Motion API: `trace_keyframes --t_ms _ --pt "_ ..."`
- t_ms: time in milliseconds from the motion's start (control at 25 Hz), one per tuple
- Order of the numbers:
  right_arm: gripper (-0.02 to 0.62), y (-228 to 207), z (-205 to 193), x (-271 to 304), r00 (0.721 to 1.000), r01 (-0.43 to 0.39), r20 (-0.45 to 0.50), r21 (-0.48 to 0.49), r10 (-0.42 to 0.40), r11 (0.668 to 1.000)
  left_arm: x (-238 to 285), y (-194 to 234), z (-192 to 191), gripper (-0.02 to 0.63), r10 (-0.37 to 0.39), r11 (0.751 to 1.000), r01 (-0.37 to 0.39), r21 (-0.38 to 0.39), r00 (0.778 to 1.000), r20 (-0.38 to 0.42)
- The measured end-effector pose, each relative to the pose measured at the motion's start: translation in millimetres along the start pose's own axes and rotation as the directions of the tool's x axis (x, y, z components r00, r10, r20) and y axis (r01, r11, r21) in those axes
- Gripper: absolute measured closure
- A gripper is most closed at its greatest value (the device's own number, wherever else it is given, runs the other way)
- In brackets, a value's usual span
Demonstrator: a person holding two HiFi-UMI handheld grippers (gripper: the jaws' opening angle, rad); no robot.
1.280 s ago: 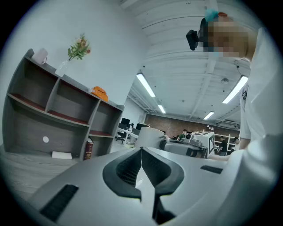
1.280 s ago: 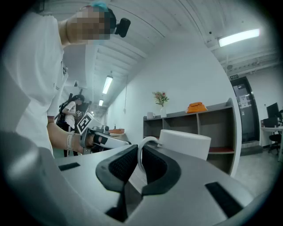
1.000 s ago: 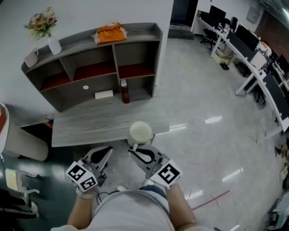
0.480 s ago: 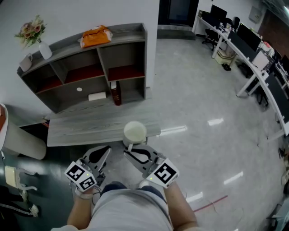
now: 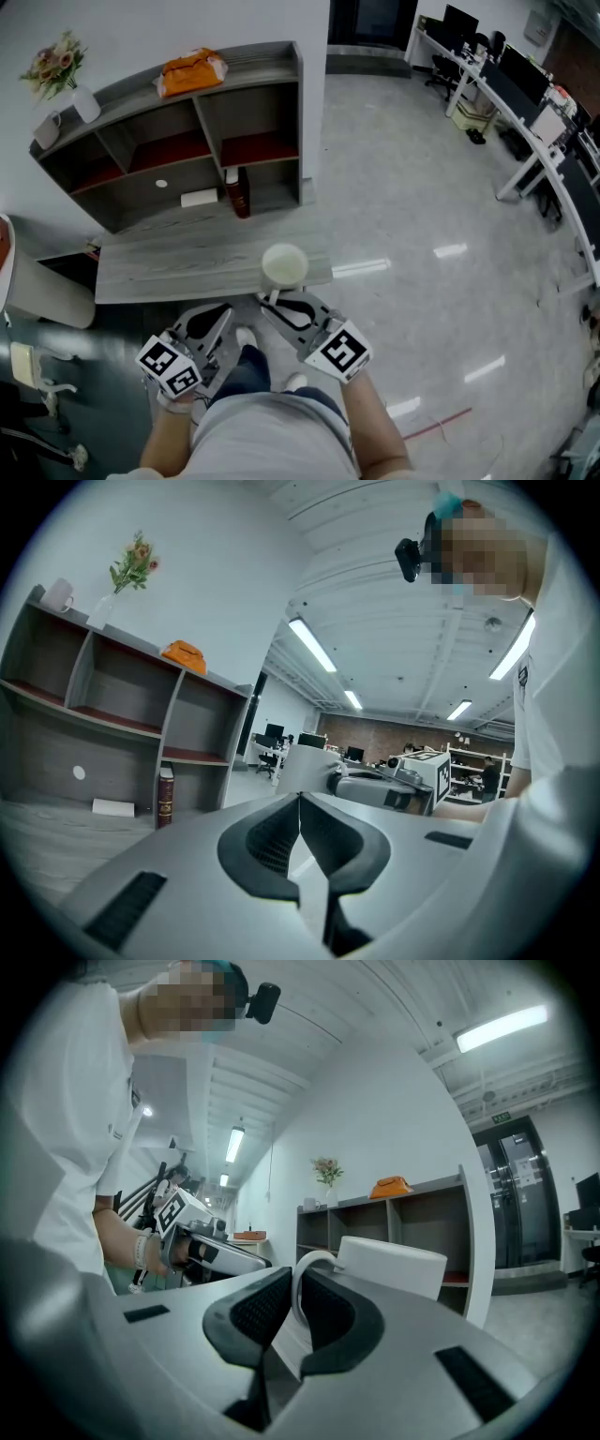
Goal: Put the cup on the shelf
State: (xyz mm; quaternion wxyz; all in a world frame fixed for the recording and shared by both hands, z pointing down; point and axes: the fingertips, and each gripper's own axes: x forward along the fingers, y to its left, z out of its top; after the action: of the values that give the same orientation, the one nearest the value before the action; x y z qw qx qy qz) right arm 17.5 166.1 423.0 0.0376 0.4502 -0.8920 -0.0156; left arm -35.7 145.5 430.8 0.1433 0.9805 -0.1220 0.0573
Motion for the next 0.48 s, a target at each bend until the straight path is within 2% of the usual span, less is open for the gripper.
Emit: trace_keyframes --t_ms 240,480 --pt "0.555 -22 -15 26 1.000 -0.010 -0.029 0.006 0.010 1.000 18 35 8 0.589 -0.007 1.000 0.007 -0.016 1.000 0.004" --pt "0.555 -59 -22 66 0.999 0.000 -0.054 0.018 0.001 1.000 42 91 28 0.589 -0.025 0.999 0.025 -0.023 1.000 0.014"
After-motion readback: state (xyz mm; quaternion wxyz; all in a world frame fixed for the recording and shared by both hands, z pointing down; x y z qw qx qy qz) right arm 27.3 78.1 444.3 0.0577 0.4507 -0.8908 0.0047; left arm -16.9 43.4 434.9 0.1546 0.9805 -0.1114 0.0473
